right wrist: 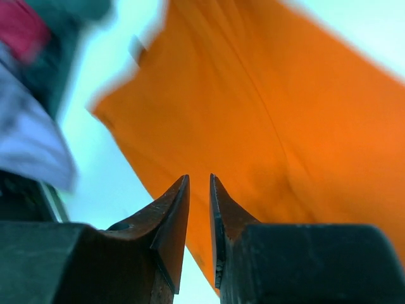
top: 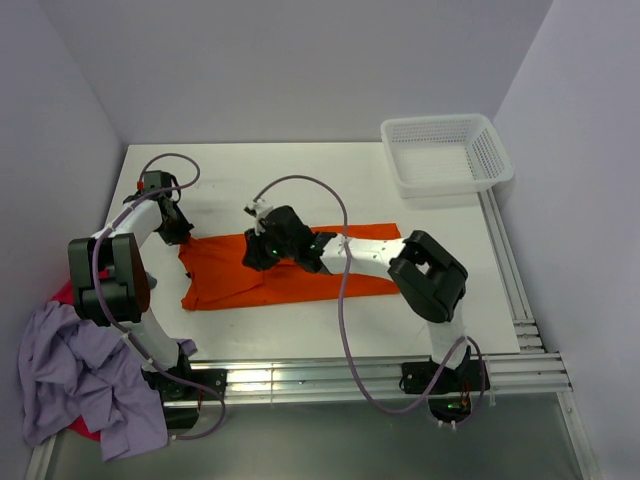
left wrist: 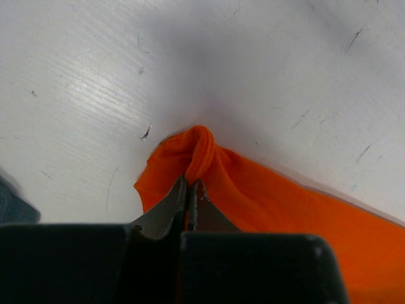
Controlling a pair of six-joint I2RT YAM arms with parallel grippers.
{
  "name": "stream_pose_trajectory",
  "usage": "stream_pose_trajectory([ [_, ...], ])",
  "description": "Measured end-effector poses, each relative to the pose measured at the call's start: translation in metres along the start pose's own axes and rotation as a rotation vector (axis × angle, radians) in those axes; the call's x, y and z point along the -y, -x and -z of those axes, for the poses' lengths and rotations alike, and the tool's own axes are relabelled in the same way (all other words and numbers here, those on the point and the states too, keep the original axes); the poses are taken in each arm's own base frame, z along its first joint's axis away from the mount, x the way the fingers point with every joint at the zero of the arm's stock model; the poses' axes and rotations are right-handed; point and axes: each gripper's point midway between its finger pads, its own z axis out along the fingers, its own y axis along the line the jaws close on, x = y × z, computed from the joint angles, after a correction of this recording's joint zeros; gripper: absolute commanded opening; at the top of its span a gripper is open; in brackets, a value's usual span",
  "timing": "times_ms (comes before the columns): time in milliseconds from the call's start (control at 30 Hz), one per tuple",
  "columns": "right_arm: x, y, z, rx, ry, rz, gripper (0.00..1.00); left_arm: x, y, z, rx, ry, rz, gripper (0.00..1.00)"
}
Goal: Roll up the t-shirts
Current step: Fold the tshirt
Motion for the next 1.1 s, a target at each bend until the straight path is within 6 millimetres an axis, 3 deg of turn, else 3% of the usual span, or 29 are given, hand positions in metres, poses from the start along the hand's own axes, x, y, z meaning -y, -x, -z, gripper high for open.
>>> stream_pose_trajectory([
  [100,-0.022,0.031,-0.015,0.058,0.048,0.019,0.25,0.0,0.0,0.0,0.0,0.001,0.0,0.0],
  [167,-0.032,0.035,-0.024,0.062,0.068,0.025,0.24,0.0,0.0,0.0,0.0,0.001,0.0,0.0],
  [300,-0.04,0.015,-0.038,0.009,0.077,0.025,0.22,0.0,0.0,0.0,0.0,0.002,0.0,0.0],
  [467,-0.024,-0.027,-0.03,-0.081,-0.005,0.018,0.21,0.0,0.001,0.001,0.001,0.005,0.0,0.0],
  [600,0.005,-0.038,0.008,-0.105,-0.165,0.018,0.21,0.002,0.006,0.001,0.007,0.005,0.0,0.01],
  [800,0.054,-0.012,0.104,0.032,-0.387,-0.084,0.24,0.002,0.005,-0.003,-0.005,0.012,-0.001,0.0],
  [900,0.11,-0.01,0.154,0.112,-0.533,-0.231,0.24,0.003,0.007,-0.006,-0.013,0.014,-0.002,0.0],
  [967,0.153,-0.02,0.186,0.156,-0.659,-0.34,0.26,0.006,0.011,-0.008,-0.012,0.01,-0.001,0.0],
  [1033,0.19,-0.038,0.213,0.165,-0.797,-0.435,0.34,0.007,0.013,-0.009,-0.012,0.008,-0.001,0.0],
  [1100,0.203,-0.051,0.223,0.142,-0.869,-0.481,0.53,0.009,0.015,-0.01,-0.011,0.005,-0.001,0.0],
])
